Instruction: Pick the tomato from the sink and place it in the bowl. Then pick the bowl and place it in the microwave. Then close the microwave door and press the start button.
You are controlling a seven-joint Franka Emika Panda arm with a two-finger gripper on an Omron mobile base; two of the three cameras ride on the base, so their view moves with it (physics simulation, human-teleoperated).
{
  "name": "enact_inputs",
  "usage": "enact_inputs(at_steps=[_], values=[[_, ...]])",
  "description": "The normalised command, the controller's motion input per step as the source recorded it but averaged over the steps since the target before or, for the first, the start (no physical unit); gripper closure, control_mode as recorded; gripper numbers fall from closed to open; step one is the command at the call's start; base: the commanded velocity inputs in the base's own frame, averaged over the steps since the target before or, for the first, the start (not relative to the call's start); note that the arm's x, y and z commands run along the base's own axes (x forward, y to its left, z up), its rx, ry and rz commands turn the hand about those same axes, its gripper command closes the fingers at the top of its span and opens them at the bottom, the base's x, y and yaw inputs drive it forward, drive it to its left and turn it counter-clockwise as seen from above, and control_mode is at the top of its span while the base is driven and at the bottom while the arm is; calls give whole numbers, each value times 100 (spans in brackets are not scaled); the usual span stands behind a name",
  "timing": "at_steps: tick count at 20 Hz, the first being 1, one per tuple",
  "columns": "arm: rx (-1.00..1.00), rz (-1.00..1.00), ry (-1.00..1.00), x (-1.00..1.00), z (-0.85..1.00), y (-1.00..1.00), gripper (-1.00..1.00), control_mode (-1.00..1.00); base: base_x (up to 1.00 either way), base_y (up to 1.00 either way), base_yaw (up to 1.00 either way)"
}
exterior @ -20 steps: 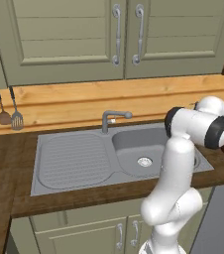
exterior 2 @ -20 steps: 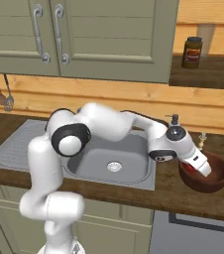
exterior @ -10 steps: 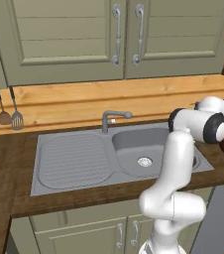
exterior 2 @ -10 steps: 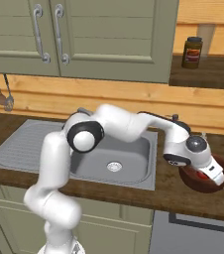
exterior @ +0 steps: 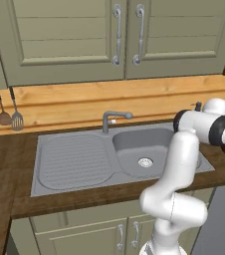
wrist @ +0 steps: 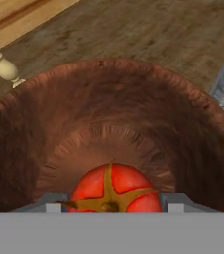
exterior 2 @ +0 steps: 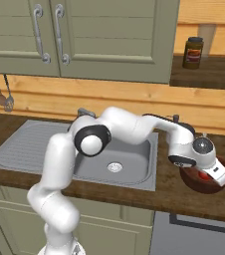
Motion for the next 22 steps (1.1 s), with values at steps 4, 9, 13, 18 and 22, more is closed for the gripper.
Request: enact_inputs(at_steps=[4, 9, 13, 18, 22], values=[[0, 0, 0, 12, 0, 1, -100, -100, 0, 0, 0], [0, -2, 0, 0, 1, 0, -100, -100, 0, 0, 0], [-1, -2, 0, -9, 33, 11, -100, -100, 0, 0, 0], [-4, 4, 2, -6, 46, 40, -100, -100, 0, 0, 0], [-1, 18, 12, -1, 45, 33, -100, -100, 0, 0, 0]])
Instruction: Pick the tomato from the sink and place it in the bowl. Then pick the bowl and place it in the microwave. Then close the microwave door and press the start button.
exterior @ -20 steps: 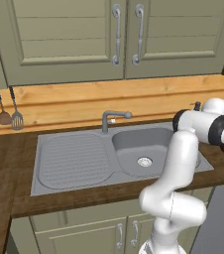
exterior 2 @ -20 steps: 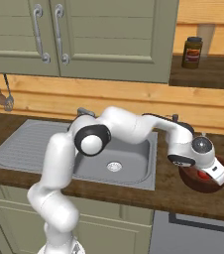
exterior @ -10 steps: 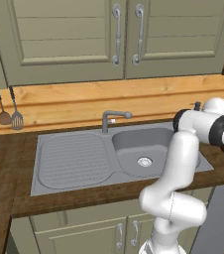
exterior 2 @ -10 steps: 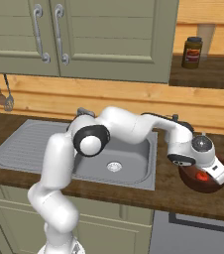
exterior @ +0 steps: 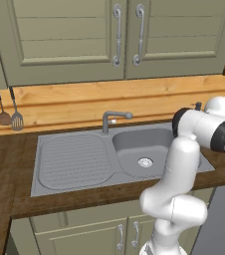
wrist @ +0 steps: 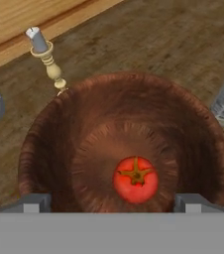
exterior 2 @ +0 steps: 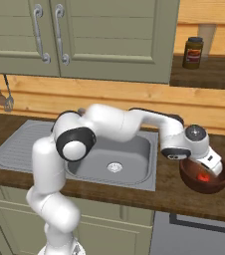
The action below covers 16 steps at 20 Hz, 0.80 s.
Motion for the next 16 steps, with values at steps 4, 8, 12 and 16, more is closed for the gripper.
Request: enact_inputs(at_steps=[4, 8, 12, 16], values=[[0, 25, 25, 0, 29, 26, -100, -100, 0, 0, 0], [-5, 18, 16, -1, 8, 46, -100, -100, 0, 0, 0], [0, 5, 1, 2, -1, 53, -100, -100, 0, 0, 0], [0, 1, 10, 21, -11, 33, -100, -100, 0, 0, 0]])
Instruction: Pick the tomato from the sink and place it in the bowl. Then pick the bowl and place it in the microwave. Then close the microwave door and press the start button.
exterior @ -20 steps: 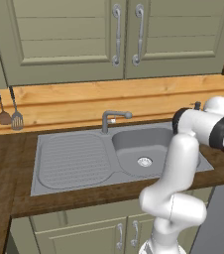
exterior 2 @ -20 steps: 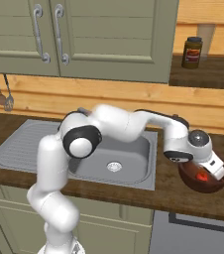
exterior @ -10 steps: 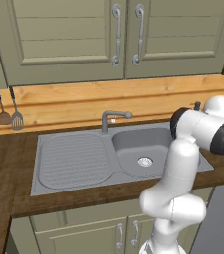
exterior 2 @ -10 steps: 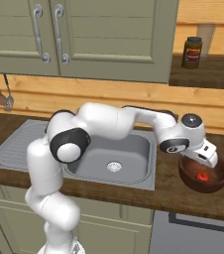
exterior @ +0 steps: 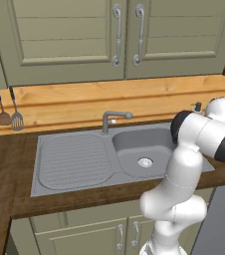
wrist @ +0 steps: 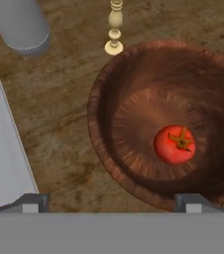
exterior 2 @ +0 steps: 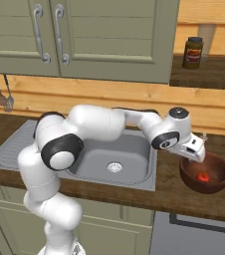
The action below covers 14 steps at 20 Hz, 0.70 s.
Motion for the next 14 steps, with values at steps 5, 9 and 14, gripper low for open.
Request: enact_inputs(at_steps=[5, 9, 14], values=[[-2, 0, 12, 23, -14, 10, -100, -100, 0, 0, 0], [0, 1, 9, 32, -8, -4, -100, -100, 0, 0, 0], [2, 5, 3, 17, -4, -19, -100, -100, 0, 0, 0]])
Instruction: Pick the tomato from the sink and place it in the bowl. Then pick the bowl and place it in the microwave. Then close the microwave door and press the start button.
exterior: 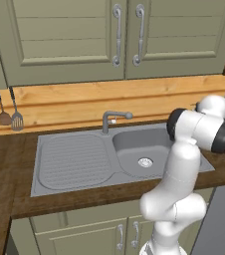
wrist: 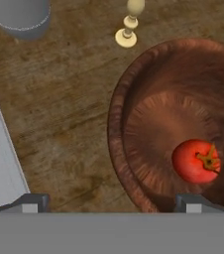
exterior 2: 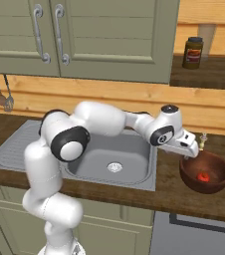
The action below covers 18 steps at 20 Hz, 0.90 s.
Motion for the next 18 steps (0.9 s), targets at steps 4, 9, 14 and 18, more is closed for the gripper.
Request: enact_inputs(at_steps=[4, 9, 14, 18], values=[[3, 3, 8, 3, -14, -20, -100, -100, 0, 0, 0], [1, 4, 4, 9, -17, -8, -100, -100, 0, 0, 0], [1, 6, 5, 10, -26, -6, -100, -100, 0, 0, 0], [0, 6, 0, 0, -22, -9, -100, -100, 0, 0, 0]])
